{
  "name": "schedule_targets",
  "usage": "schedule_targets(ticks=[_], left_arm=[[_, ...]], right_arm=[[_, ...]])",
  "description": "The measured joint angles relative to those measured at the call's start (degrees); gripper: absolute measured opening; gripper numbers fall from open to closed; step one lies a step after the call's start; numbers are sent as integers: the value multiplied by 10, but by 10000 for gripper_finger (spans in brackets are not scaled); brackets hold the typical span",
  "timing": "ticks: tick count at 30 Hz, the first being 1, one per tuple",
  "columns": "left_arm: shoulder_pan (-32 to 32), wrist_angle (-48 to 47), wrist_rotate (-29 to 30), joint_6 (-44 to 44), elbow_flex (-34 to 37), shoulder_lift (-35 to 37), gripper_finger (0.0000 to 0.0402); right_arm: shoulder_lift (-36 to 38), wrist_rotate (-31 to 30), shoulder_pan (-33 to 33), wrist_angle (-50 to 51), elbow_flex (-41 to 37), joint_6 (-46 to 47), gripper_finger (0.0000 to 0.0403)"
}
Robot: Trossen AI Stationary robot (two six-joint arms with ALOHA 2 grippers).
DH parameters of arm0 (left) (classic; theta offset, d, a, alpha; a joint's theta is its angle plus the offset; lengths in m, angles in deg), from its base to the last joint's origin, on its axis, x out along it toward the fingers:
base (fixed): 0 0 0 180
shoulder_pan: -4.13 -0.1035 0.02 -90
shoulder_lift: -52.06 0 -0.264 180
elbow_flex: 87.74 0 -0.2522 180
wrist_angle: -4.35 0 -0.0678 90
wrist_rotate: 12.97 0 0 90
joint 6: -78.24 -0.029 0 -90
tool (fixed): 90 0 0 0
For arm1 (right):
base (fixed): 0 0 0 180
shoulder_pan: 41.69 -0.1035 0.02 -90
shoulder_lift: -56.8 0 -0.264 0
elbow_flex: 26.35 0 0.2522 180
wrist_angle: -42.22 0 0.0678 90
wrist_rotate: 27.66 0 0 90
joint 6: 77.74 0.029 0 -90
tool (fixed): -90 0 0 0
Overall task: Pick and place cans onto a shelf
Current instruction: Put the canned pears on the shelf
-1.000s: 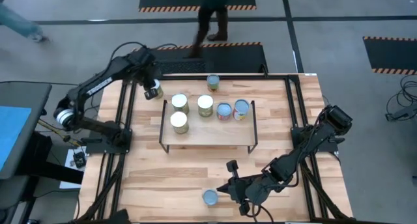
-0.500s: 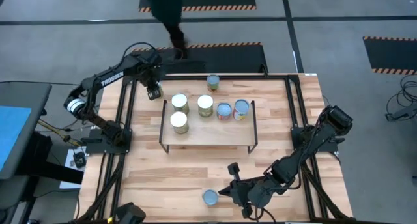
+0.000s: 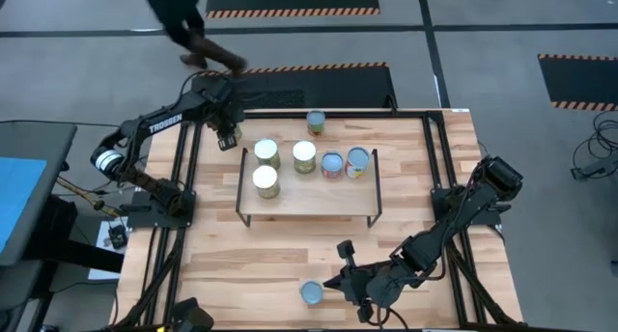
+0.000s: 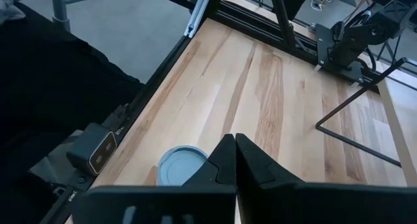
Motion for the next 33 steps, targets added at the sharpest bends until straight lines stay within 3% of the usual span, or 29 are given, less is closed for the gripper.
schedule_targets(ticks=[12, 22, 27, 33], left_arm=[[-5, 0, 4, -16, 0, 0, 6], [-5, -9, 26, -26, 0, 6, 0], [-3, -7, 26, -26, 0, 59, 0], [-3, -9, -21, 6, 0, 178, 0]], right_arm=[[0, 0, 0, -4, 0, -4, 10], [0, 0, 0, -4, 0, -5, 10], [0, 0, 0, -4, 0, -5, 10], [0, 0, 0, 0, 0, -4, 10]])
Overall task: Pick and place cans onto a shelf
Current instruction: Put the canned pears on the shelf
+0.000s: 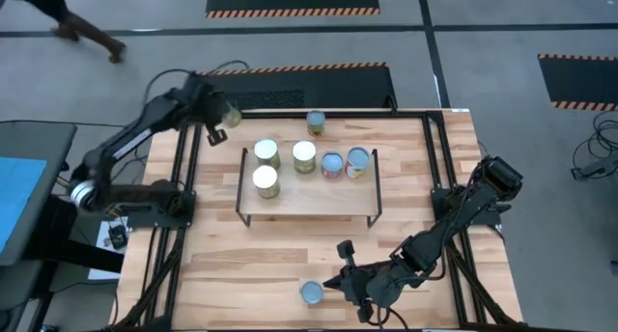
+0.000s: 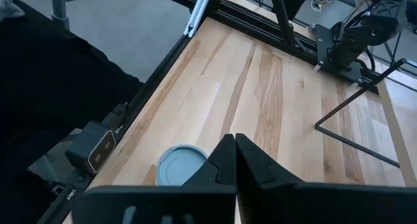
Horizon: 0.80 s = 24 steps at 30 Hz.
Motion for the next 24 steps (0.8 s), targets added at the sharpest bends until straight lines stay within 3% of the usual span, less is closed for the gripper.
schedule_targets(ticks=[6, 9, 14, 17, 21, 24], left_arm=[[-2, 7, -44, 33, 0, 148, 0], [-11, 7, -75, 54, 0, 223, 0], [-16, 18, -178, 116, 0, 325, 0], [-16, 31, -238, 150, -1, 371, 0], [-16, 45, -288, 186, -1, 420, 0], [-16, 49, -308, 201, -1, 447, 0]], right_arm=[[12, -6, -2, 14, 0, 0, 10], [24, -42, -4, 30, 1, -5, 10], [59, -112, -16, 44, 0, -45, 6], [74, -120, -10, 48, -2, -58, 5], [82, -120, 22, -12, -45, -77, 4], [82, -101, 55, -135, -96, -110, 4]])
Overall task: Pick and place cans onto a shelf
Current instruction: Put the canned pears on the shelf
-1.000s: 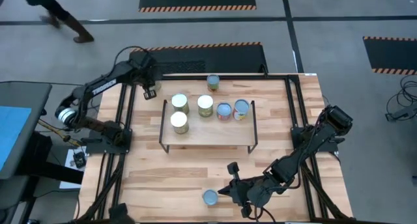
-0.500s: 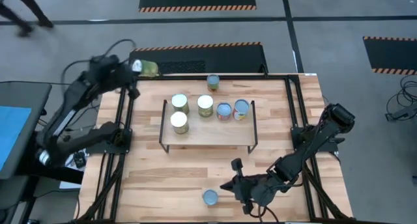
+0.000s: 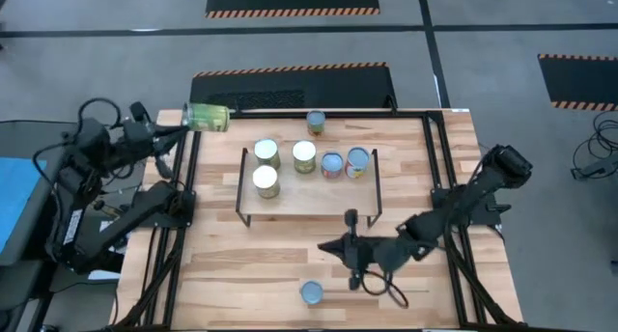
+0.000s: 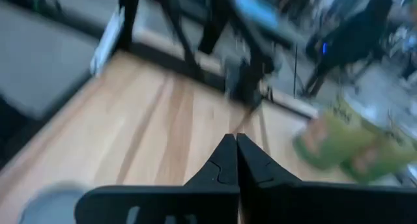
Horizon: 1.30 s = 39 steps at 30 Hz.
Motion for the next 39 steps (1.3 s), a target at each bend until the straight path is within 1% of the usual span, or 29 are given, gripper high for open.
schedule_targets(ticks=[2, 5, 10, 13, 15, 17, 20, 21, 26, 31, 32, 36, 39], left_arm=[[0, -1, -8, 9, 0, 13, 0], [0, -1, -35, 23, 0, 26, 0], [0, 10, -68, 48, 0, 36, 0], [0, 23, -75, 53, 0, 39, 0], [0, 30, -82, 57, 0, 39, 0], [0, 33, -83, 59, 0, 39, 0], [0, 33, -85, 59, 0, 39, 0], [0, 33, -89, 60, 0, 39, 0], [0, 33, -95, 61, 0, 39, 0], [0, 33, -99, 59, 0, 39, 0], [0, 33, -103, 59, 0, 39, 0], [0, 33, -106, 58, 0, 39, 0], [0, 33, -106, 58, 0, 39, 0]], right_arm=[[-2, 32, 24, -107, -31, -25, 4], [-17, 77, 66, -234, -53, -25, 11], [-63, 98, 132, -406, -55, 0, 54], [-93, 103, 165, -476, -31, 18, 84], [-110, 111, 191, -488, -4, 45, 106], [-134, 140, 221, -489, 34, 75, 126], [-175, 190, 259, -462, 101, 113, 154], [-188, 199, 269, -448, 123, 121, 161], [-244, 207, 298, -389, 231, 132, 189], [-286, 208, 317, -368, 309, 155, 195], [-296, 217, 321, -369, 324, 164, 194], [-338, 291, 342, -357, 385, 235, 186], [-370, 302, 356, -337, 427, 280, 181]])
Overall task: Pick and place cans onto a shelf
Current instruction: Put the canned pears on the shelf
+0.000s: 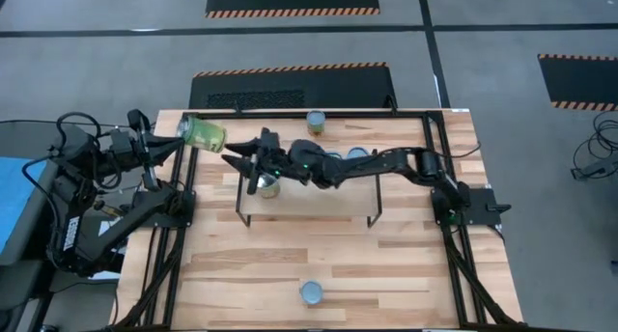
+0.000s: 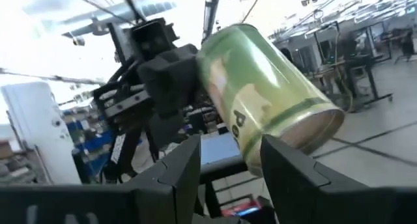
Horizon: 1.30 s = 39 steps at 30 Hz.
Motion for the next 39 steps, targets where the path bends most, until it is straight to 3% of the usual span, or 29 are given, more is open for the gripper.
schedule_targets(ticks=[6, 12, 16, 19, 23, 26, 33, 39], left_arm=[[0, -1, 0, -4, 0, 0, 0], [0, -8, -3, -8, 0, 2, 0], [0, -47, -5, -15, 0, 3, 0], [0, -98, -2, -42, 0, 3, 0], [0, -158, 9, -77, 0, 3, 0], [0, -197, 36, -99, 0, 3, 0], [0, -228, 78, -107, 5, 3, 0], [0, -194, 104, -76, 66, -12, 0]], right_arm=[[-61, 38, 12, 0, 81, 50, 183], [-63, 47, 7, 62, 96, 43, 185], [-35, 102, -9, 178, 95, -9, 180], [21, 132, -35, 331, 95, -84, 153], [75, 16, -94, 512, 97, -217, 71], [104, -52, -138, 577, 80, -259, 14], [179, -115, -189, 530, -65, -236, 8], [231, -145, -220, 460, -175, -213, 14]])
